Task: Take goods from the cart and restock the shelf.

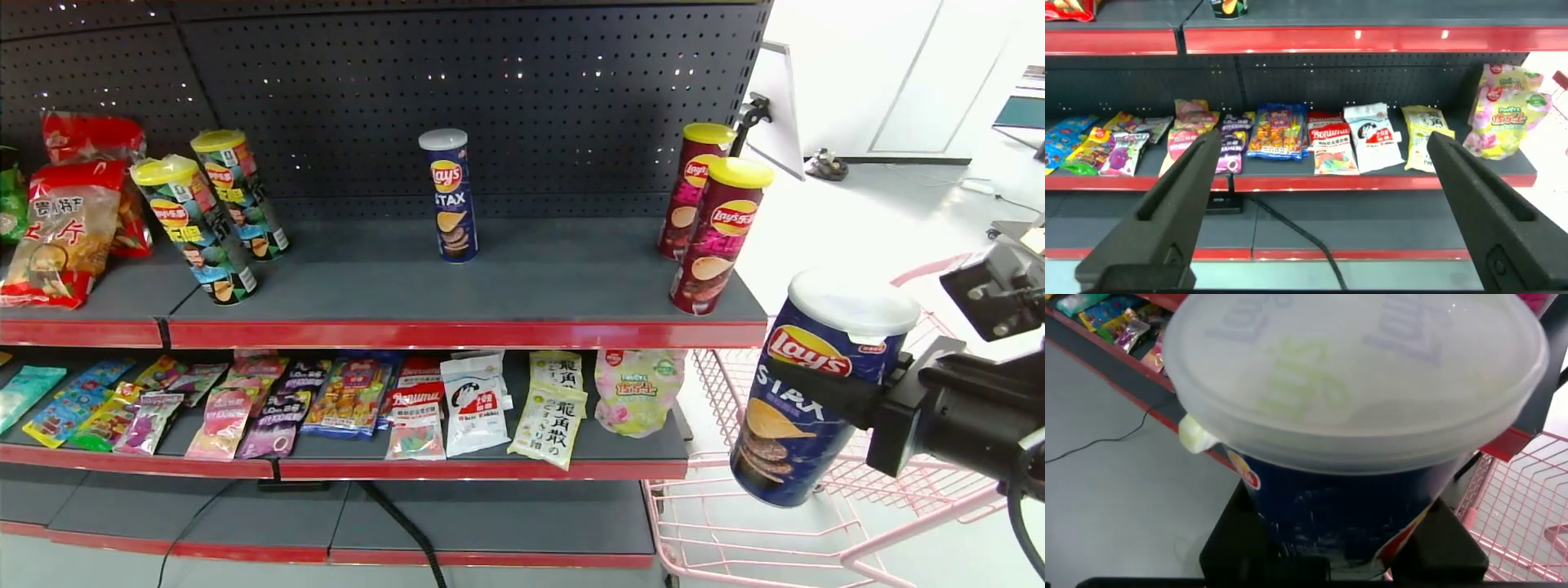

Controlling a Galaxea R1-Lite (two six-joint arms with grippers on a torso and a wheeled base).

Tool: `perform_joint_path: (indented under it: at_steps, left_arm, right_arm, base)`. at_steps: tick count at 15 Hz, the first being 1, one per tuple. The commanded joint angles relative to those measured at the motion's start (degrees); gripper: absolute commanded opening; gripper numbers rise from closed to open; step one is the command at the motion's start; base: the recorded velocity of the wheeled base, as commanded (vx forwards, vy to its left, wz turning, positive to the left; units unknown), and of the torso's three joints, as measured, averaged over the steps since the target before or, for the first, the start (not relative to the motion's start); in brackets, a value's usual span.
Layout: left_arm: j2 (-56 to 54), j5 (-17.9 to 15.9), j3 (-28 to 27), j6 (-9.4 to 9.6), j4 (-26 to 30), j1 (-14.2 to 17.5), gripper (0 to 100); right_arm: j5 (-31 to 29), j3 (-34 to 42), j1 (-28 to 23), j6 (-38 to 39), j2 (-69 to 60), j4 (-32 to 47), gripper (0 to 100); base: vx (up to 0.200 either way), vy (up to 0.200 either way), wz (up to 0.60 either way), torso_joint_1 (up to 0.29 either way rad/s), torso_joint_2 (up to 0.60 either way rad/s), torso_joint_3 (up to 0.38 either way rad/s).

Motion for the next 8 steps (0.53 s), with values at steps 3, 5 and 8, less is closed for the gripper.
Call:
perform_joint_path:
  at_steps: [3, 5, 8]
  left_arm:
    - [0.05, 0.01, 0.01, 0.04, 0.06, 0.00, 100]
    - [0.05, 0.01, 0.01, 0.04, -0.03, 0.00, 100]
    - [0.05, 0.01, 0.01, 0.04, -0.03, 0.00, 100]
  right_arm:
    - [1.45, 2.13, -0.04, -1.25, -2.02, 0.02, 0]
    - [5.14, 2.48, -0.04, -1.60, -2.46, 0.02, 0]
    - [6.98, 2.13, 0.05, -1.51, -2.55, 0.02, 0]
  base:
    - [0.000, 0.000, 0.00, 0.000, 0.00, 0.000]
    - [0.000, 0.000, 0.00, 0.000, 0.00, 0.000]
    - [0.000, 0.200, 0.00, 0.004, 0.00, 0.001]
